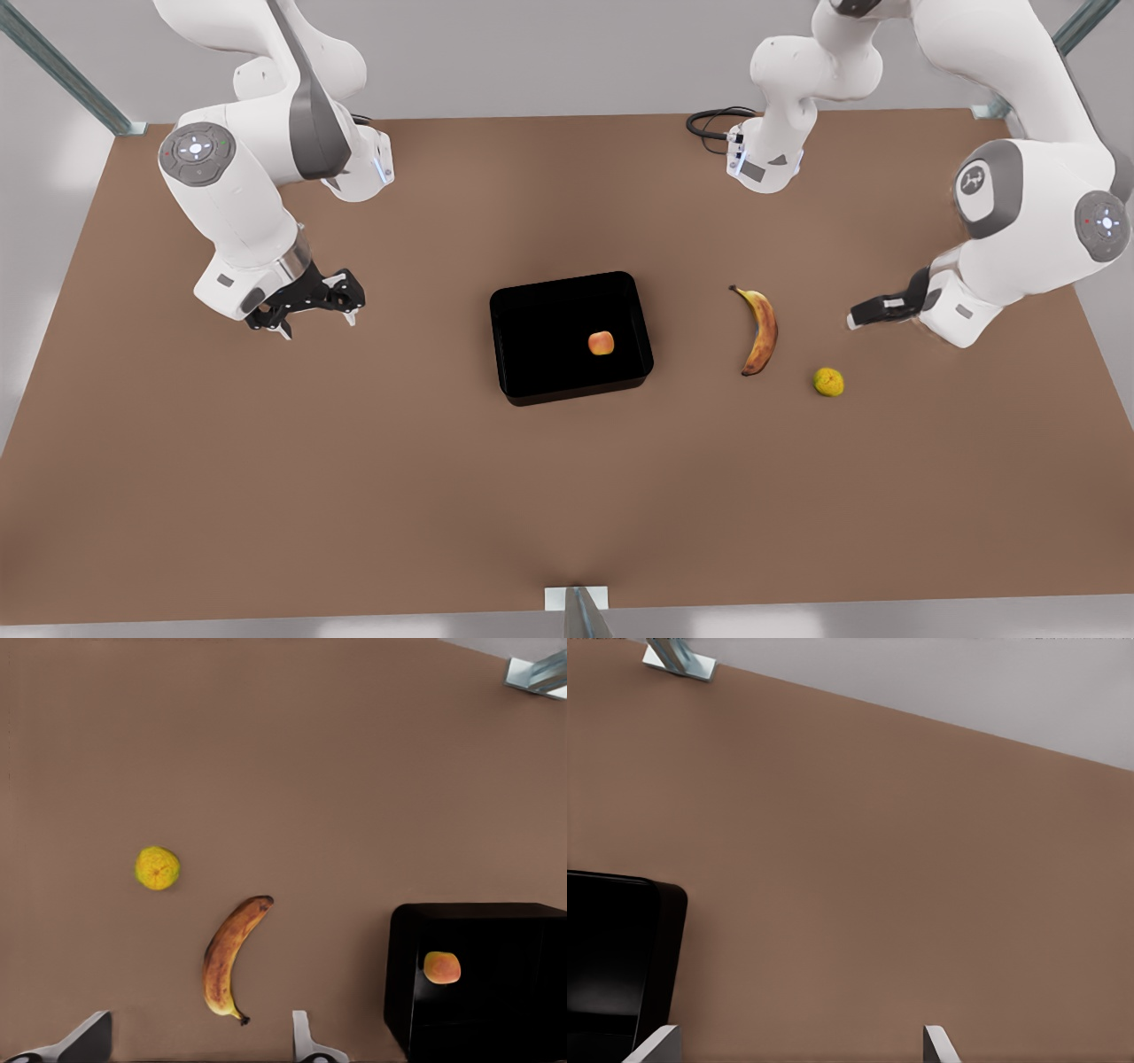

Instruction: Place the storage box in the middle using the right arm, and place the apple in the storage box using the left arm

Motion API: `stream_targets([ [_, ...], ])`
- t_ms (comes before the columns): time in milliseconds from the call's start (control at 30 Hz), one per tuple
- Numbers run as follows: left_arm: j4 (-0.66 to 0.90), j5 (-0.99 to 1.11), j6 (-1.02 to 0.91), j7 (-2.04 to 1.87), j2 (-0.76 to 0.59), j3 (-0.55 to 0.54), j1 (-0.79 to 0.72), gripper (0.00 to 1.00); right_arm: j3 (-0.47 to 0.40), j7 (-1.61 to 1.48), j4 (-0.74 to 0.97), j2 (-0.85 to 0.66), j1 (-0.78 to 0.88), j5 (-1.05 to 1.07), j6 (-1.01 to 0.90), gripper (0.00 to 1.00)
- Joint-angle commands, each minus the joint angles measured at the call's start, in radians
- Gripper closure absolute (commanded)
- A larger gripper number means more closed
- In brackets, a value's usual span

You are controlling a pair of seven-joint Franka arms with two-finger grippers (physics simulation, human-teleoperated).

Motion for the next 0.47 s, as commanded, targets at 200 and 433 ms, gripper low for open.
stream_targets([
  [200, 0.001, 0.176, -0.018, 0.071, -0.028, -0.016, 0.057, 0.0, 0.0, 0.0, 0.0, 0.0, 0.0, 0.0, 0.0, 0.0],
  [433, -0.003, 0.181, -0.043, 0.097, -0.029, -0.022, 0.039, 0.0, 0.0, 0.001, 0.0, 0.0, 0.006, 0.0, 0.0, 0.0],
])
